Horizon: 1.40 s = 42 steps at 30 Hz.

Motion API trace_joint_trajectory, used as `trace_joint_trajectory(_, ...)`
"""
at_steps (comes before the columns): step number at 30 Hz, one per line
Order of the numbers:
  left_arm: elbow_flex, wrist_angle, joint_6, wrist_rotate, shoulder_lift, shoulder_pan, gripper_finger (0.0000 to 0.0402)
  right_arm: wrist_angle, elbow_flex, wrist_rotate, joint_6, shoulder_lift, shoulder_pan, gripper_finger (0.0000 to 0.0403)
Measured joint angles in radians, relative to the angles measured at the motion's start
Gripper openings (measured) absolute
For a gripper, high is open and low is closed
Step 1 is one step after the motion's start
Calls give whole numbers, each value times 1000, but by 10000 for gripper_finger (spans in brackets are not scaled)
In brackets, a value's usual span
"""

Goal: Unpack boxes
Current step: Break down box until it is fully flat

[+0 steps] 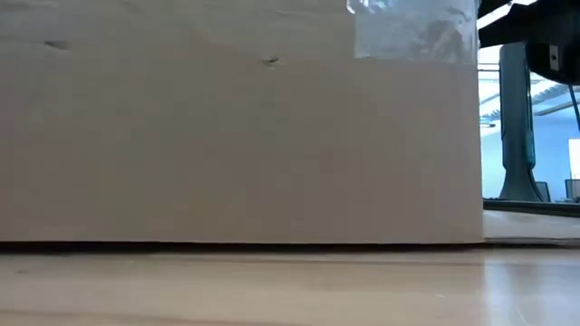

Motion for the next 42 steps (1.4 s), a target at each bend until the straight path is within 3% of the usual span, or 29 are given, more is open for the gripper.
trace_joint_trajectory(3,27,34,29,-60,-44,3,205,-2,0,-11,-15,-7,9,86)
trace_joint_trajectory(7,36,-40,80,-225,-137,11,205,1,0,-23,-43,-28,46,86)
trace_joint_trajectory(9,36,-80,67,-259,-200,15,205,1,1,-23,-57,-45,67,86)
trace_joint_trajectory(12,38,-170,-57,-223,-300,16,205,2,1,-24,-79,-63,99,86)
trace_joint_trajectory(15,38,-302,-253,-117,-387,11,205,-2,1,-27,-82,-72,124,86)
trace_joint_trajectory(19,15,-299,-445,12,-501,-61,204,-9,1,-32,-82,-73,131,86)
trace_joint_trajectory(21,14,-289,-456,22,-533,-103,201,-21,1,-32,-81,-73,131,86)
trace_joint_trajectory(25,-103,-290,-595,110,-628,-148,191,-36,1,-45,-77,-74,128,86)
trace_joint_trajectory(29,-322,-293,-756,225,-728,-204,185,-41,2,-63,-71,-84,127,86)
trace_joint_trajectory(32,-476,-296,-790,206,-794,-245,184,-41,2,-65,-70,-85,127,86)
trace_joint_trajectory(35,-583,-297,-774,102,-807,-245,184,-33,2,-69,-49,-87,127,86)
trace_joint_trajectory(42,-720,-292,-755,83,-786,-194,184,73,2,-227,-71,-86,130,86)
